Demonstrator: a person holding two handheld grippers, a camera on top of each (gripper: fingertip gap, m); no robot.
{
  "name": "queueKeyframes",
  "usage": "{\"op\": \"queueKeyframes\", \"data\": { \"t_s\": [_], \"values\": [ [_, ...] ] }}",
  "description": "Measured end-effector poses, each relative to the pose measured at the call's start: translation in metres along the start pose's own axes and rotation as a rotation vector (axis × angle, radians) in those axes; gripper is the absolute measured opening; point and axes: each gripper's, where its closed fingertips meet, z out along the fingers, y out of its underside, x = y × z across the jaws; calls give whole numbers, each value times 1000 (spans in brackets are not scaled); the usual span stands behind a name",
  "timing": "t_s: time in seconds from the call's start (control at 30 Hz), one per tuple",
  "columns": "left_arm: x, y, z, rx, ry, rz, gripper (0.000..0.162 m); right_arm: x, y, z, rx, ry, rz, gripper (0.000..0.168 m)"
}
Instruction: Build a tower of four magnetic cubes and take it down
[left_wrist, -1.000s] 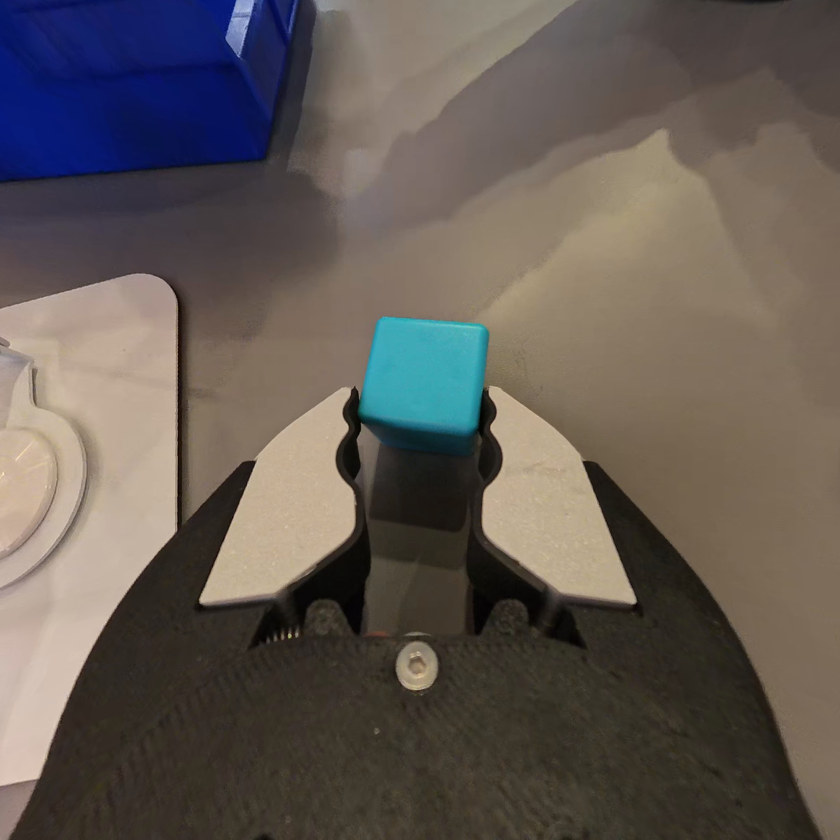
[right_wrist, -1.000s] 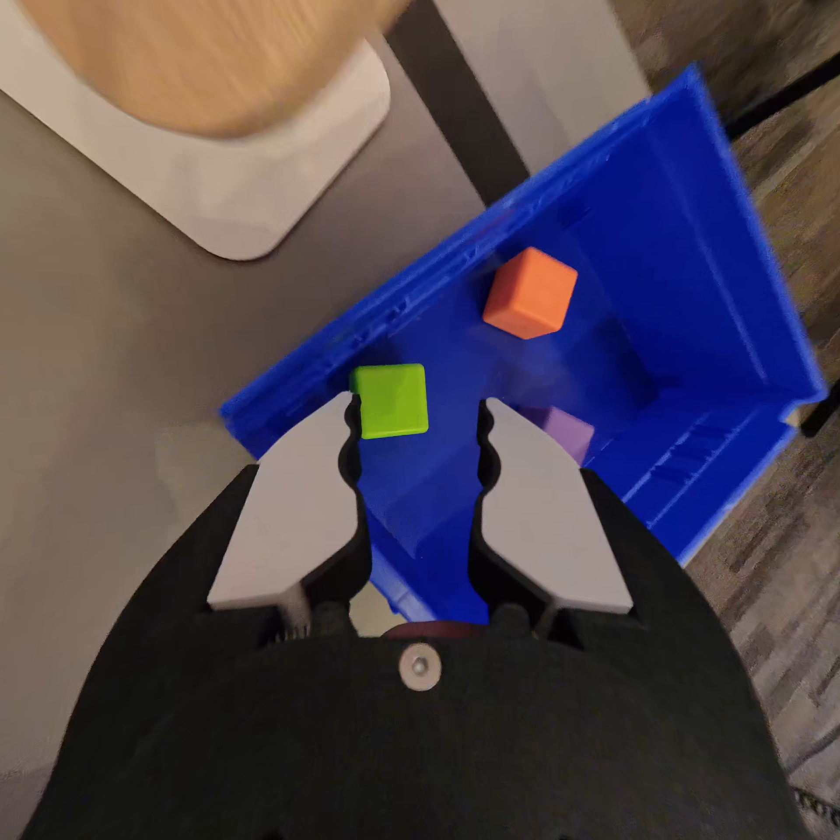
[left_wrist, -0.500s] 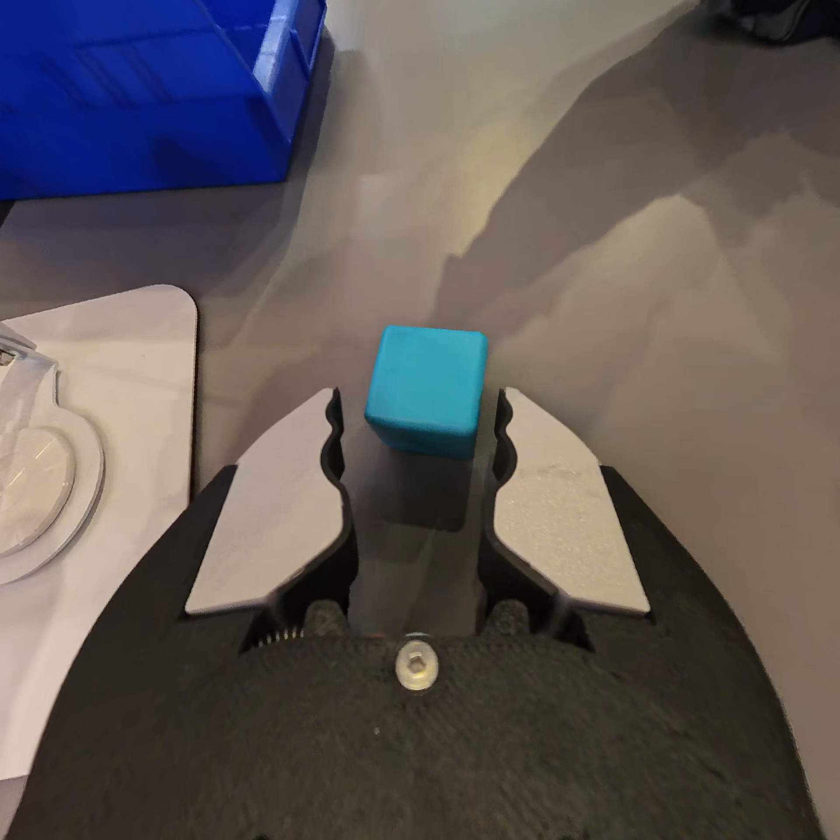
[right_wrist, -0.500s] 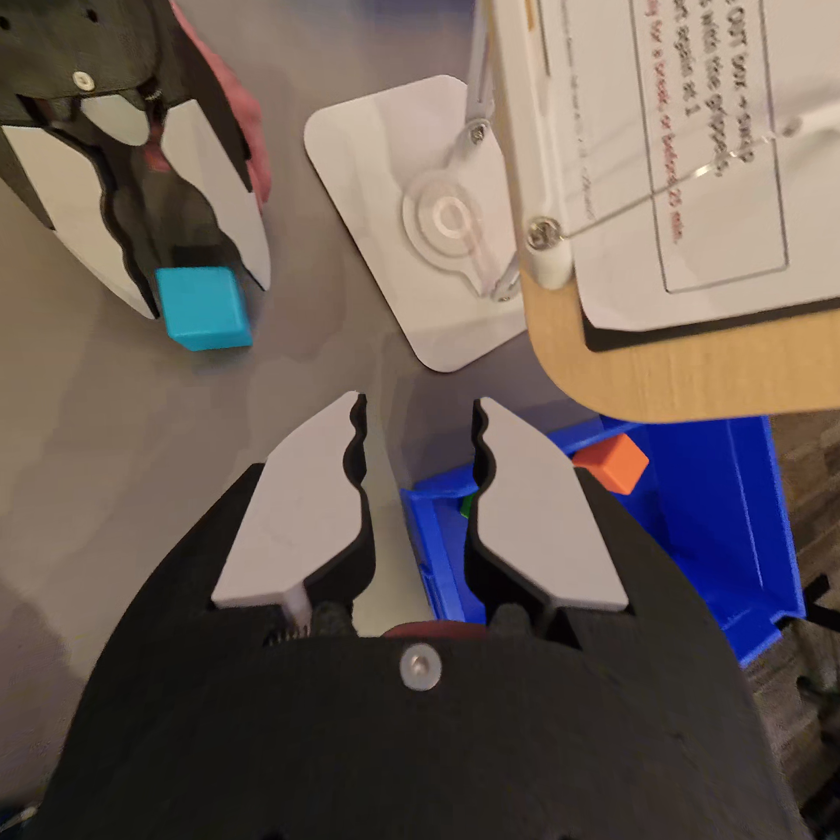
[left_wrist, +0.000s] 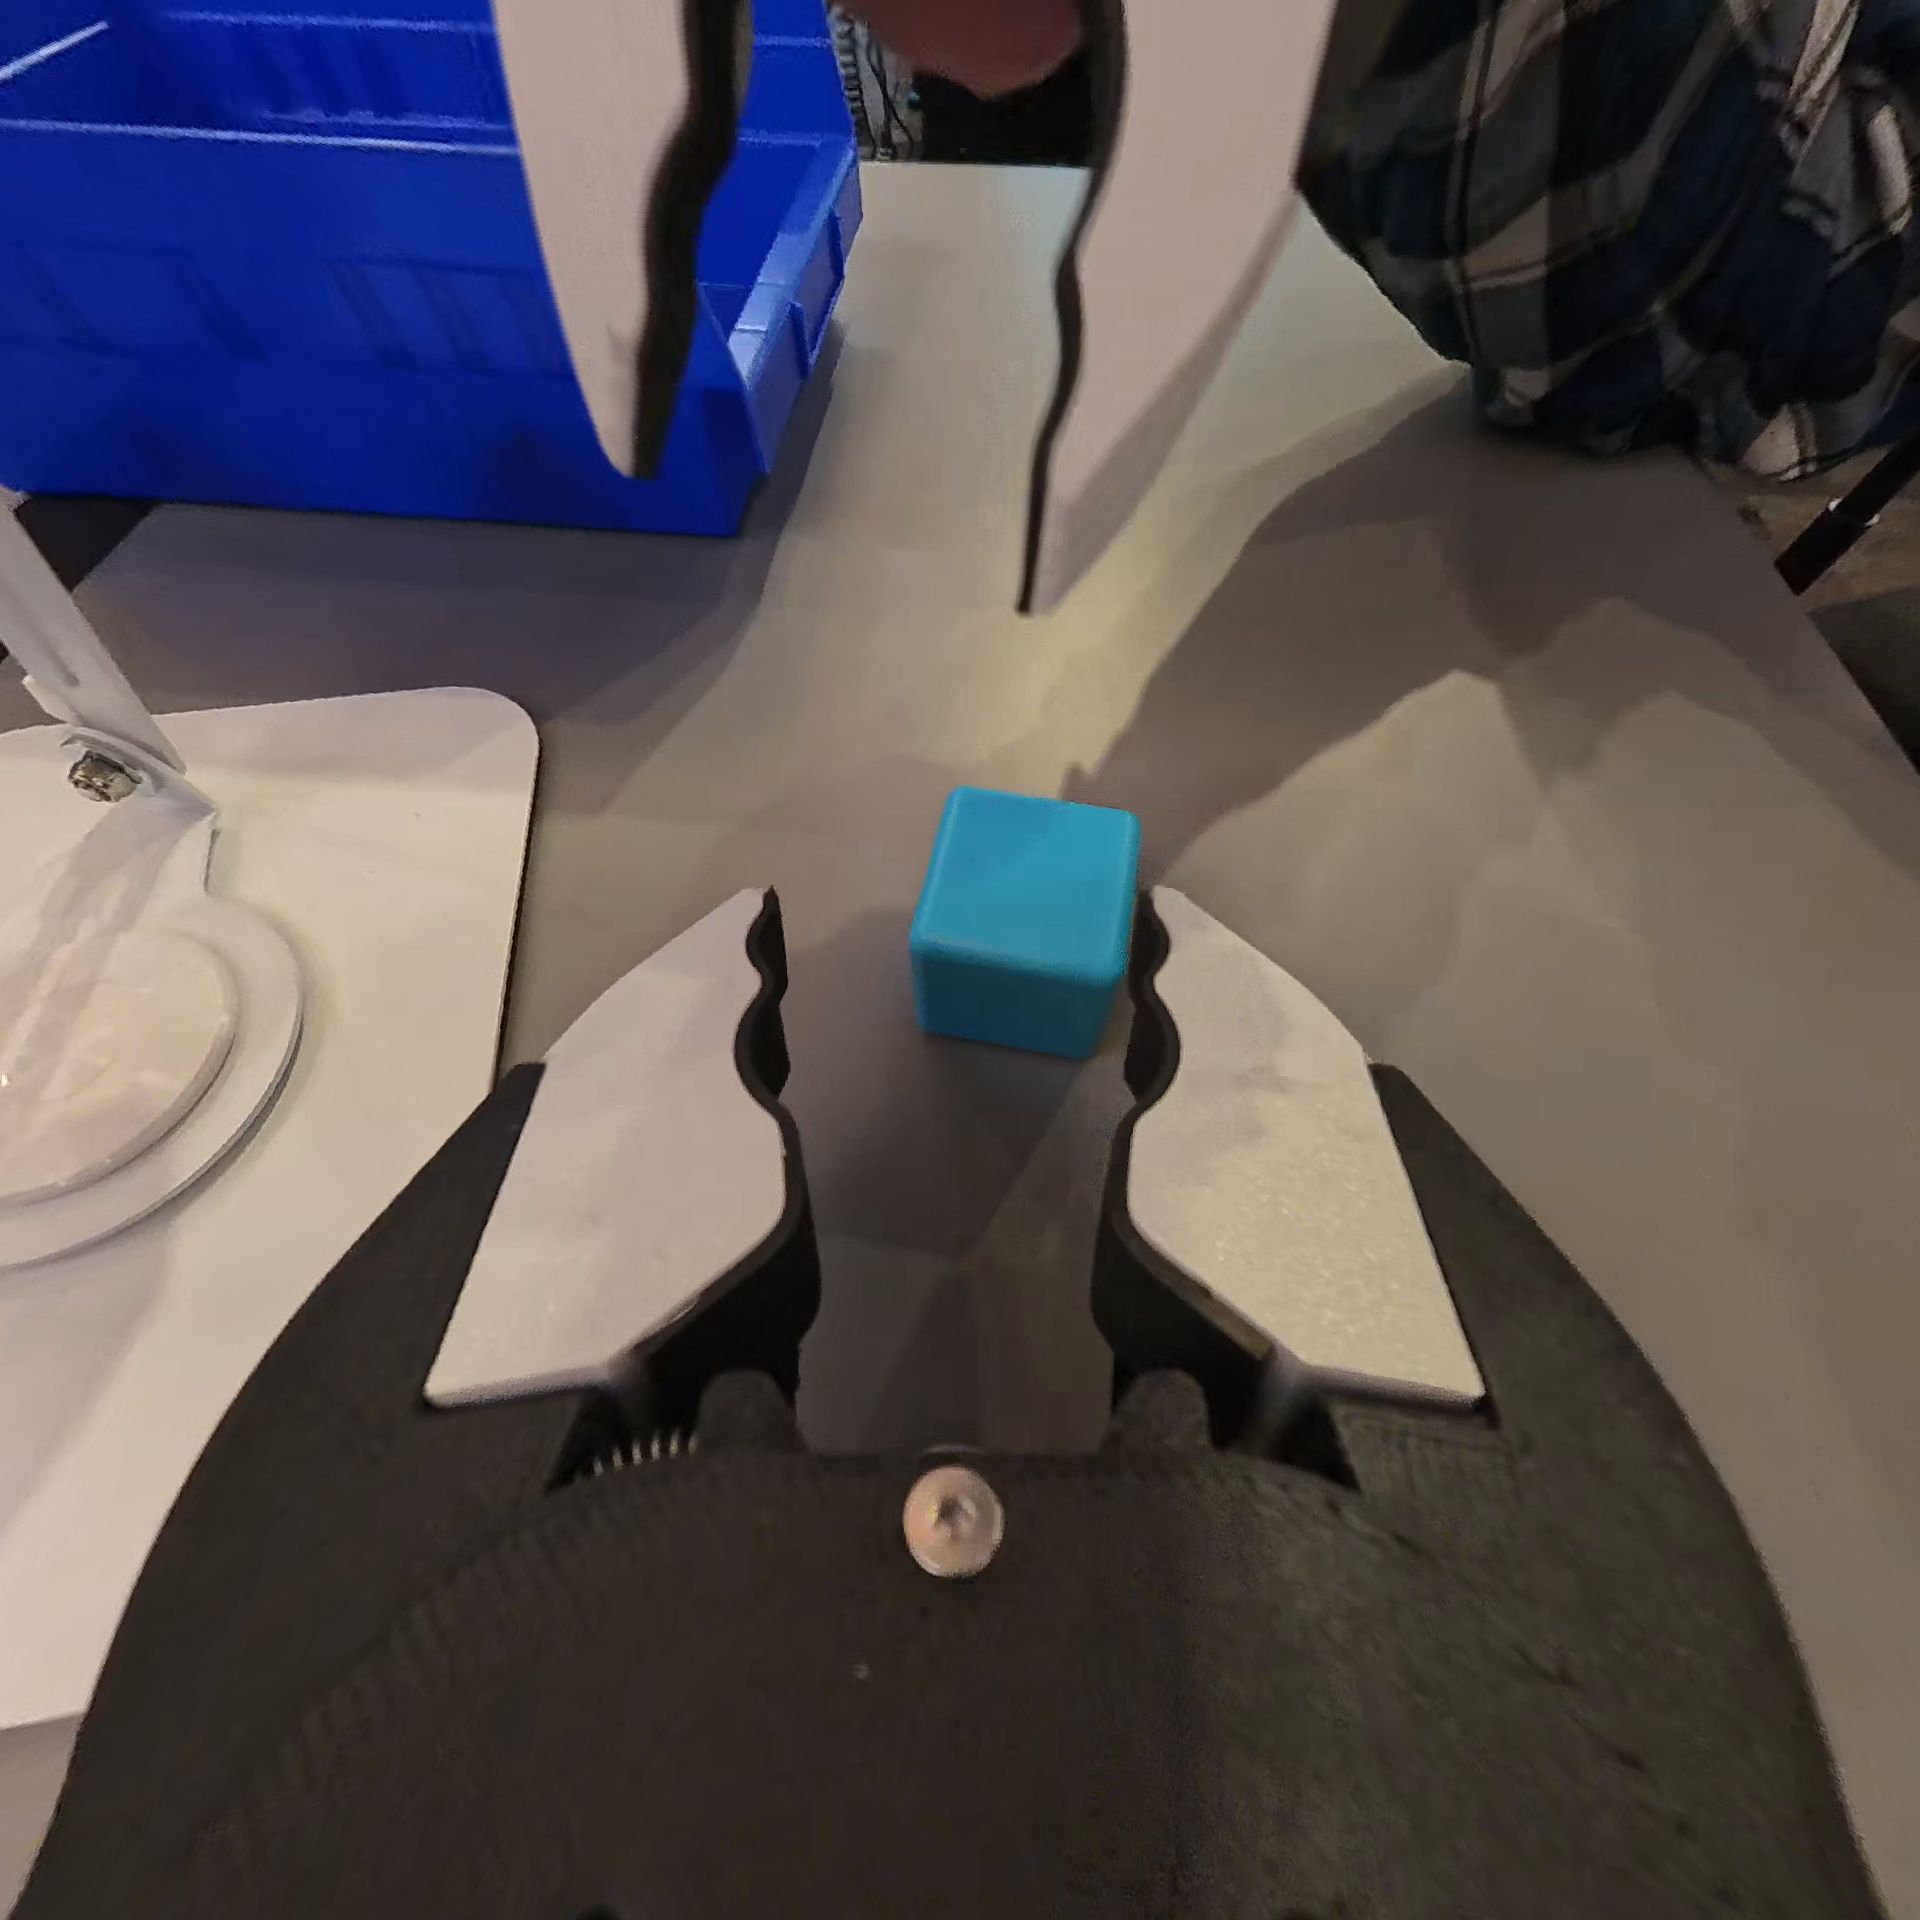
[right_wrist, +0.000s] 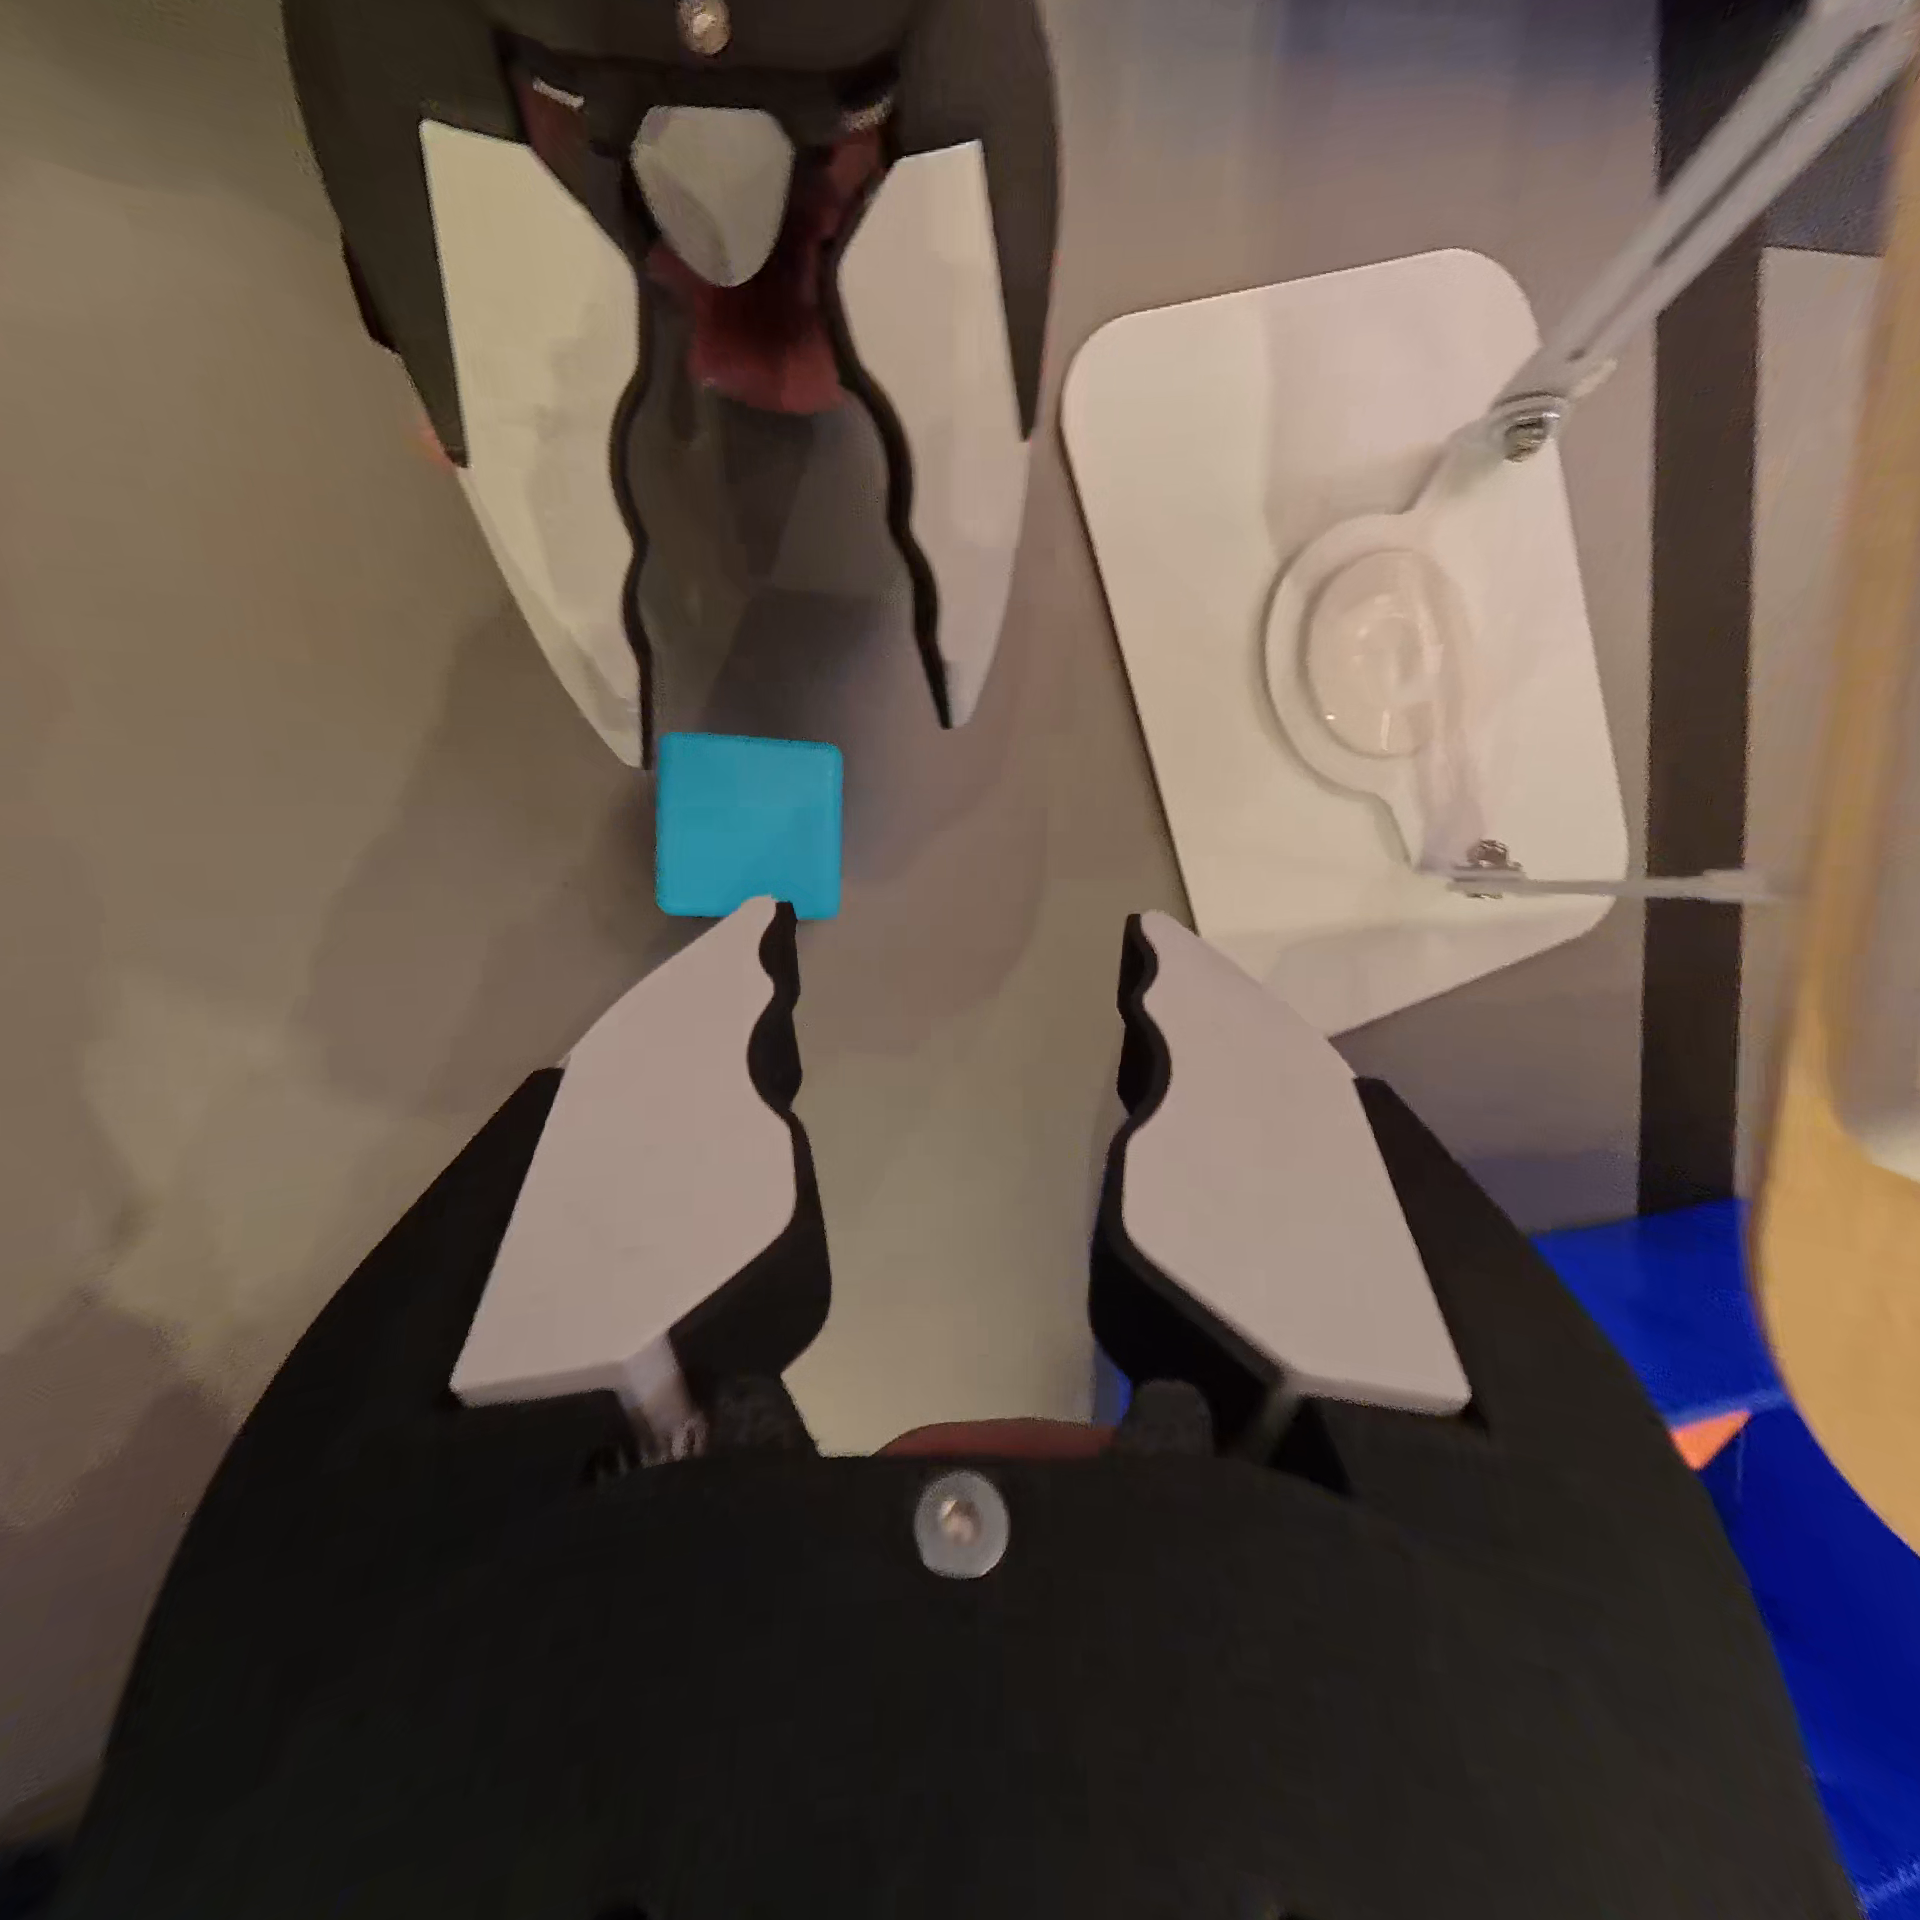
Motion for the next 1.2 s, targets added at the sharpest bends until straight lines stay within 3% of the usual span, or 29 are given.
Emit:
{"op": "queueKeyframes", "data": {
  "t_s": [0.2,0.53,0.87,1.03,1.2],
  "values": [
    [-6,-1,-7,33,-7,-33,58,-20,-2,26,-49,-51,-31,65],
    [-25,3,-17,39,-93,-57,30,-41,5,54,-132,-100,-73,68],
    [-36,2,-23,68,-134,-94,0,-50,10,69,-179,-127,-76,52],
    [-35,3,-22,52,-137,-84,0,-41,1,51,-119,-106,-63,51],
    [-34,5,-20,38,-135,-84,0,0,0,-6,-9,25,15,51]
  ]
}}
